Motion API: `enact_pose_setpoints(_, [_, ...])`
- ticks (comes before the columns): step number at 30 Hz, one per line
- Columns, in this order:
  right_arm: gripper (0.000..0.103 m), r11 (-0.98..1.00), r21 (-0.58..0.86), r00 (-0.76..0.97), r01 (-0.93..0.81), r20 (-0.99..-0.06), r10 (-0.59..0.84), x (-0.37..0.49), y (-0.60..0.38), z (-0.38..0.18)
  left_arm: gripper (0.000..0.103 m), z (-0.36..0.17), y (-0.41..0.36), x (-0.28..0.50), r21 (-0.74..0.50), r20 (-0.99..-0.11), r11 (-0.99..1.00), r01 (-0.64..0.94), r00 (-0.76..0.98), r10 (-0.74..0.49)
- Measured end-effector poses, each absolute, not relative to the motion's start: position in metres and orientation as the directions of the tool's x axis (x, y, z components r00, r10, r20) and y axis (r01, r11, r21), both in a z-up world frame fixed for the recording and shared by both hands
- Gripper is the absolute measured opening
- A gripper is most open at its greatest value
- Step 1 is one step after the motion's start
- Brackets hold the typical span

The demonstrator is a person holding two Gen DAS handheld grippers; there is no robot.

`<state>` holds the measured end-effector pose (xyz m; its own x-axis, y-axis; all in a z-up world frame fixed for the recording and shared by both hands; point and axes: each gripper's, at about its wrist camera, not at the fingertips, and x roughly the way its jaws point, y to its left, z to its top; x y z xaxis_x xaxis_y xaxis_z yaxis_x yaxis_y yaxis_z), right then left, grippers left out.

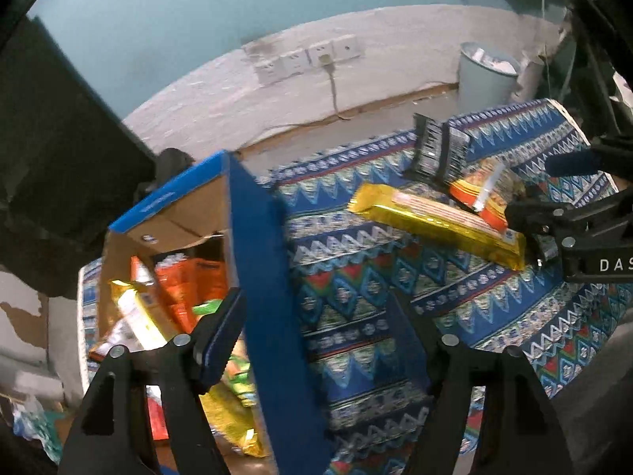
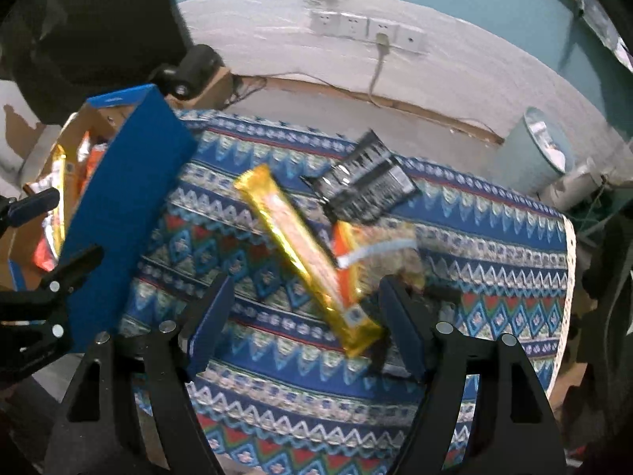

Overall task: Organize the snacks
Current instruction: 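Move both open tools back over the remaining snacks on the tablecloth, then grasp the yellow snack bar with the left tool while the right tool grasps the black packet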

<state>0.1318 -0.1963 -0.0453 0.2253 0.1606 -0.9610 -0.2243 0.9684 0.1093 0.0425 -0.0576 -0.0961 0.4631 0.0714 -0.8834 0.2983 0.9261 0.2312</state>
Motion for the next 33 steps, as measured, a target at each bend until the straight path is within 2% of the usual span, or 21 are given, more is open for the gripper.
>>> enact_pose_setpoints(21, [0.075,0.985,-0.049,0.103,-0.168,-0.994,-0.032,0.148,-0.251,-0.137,0.074,-0.161,-0.089,0.080,0.247,-0.925,0.905,0.347,0.361,0.114])
enact_pose_setpoints(27, [0.075,0.970,-0.116,0.093,-0.215,-0.991,-0.098,0.147,-0.243,-0.153,0.075,-0.163,-0.090,0.084,0.247,-0.928,0.905,0.346,0.354,0.117])
enact_pose_setpoints(33, [0.075,0.949,-0.091,0.060,-0.302,-0.995,-0.077,0.131,-0.217,-0.158,0.075,-0.163,-0.082,0.084,0.225,-0.936,0.918,0.327,0.334,0.111])
